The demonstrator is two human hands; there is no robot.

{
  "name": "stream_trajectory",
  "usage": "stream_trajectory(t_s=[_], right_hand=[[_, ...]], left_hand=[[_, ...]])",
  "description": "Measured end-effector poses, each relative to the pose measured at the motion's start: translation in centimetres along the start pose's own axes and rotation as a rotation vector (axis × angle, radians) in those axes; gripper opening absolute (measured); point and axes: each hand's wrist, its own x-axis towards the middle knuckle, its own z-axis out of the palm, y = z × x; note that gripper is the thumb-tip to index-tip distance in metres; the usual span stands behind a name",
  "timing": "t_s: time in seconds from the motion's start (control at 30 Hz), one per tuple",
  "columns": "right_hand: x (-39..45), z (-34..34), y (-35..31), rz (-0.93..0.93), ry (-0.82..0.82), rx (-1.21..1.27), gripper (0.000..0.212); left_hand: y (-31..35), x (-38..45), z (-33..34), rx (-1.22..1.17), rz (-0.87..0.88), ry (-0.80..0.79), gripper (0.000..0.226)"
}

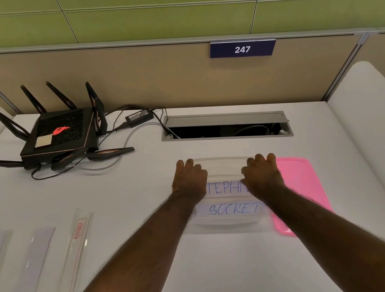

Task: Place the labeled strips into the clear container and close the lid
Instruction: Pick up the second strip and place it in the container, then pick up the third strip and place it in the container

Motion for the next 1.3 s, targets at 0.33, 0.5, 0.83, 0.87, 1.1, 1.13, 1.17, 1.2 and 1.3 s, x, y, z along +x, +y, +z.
stream_trajectory(t_s=[0.33, 0.5, 0.83, 0.87, 1.1, 1.13, 1.17, 1.2, 1.3], right_hand=[[1.8, -4.3, -5.4, -0.062, 0.317, 0.309, 0.034], [3.1, -6.1, -11.0, -0.215, 0.298, 0.391, 0.043], [3.5, -5.5, -25.5, -0.603, 0.103, 0.352, 0.069], [3.3, -5.2, -26.9, -0.641, 0.073, 0.346, 0.073], [1.2, -3.9, -34.8, -0.873, -0.035, 0.252, 0.088], [1.1, -3.9, -35.6, -0.888, -0.039, 0.256, 0.088], [0.9, -4.0, -36.2, -0.898, -0.041, 0.261, 0.087], [0.8, -4.0, -36.7, -0.902, -0.043, 0.265, 0.087], [0.5, -4.3, -37.3, -0.895, -0.047, 0.267, 0.088]], left_hand=[[-3.2, -6.6, -1.8, -0.341, -0.469, 0.329, 0.041], [-6.1, -12.5, 1.0, -0.332, -0.686, 0.157, 0.058], [-10.7, -25.0, 5.7, -0.234, -0.941, -0.049, 0.085], [-10.9, -26.0, 5.9, -0.225, -0.957, -0.071, 0.086], [-11.9, -30.0, 6.7, -0.251, -0.999, -0.184, 0.087], [-12.1, -30.3, 6.8, -0.246, -0.983, -0.167, 0.084], [-12.3, -30.6, 6.9, -0.230, -0.953, -0.138, 0.078], [-12.4, -30.9, 7.0, -0.203, -0.921, -0.098, 0.070], [-12.8, -31.2, 7.0, -0.211, -0.898, 0.041, 0.041]])
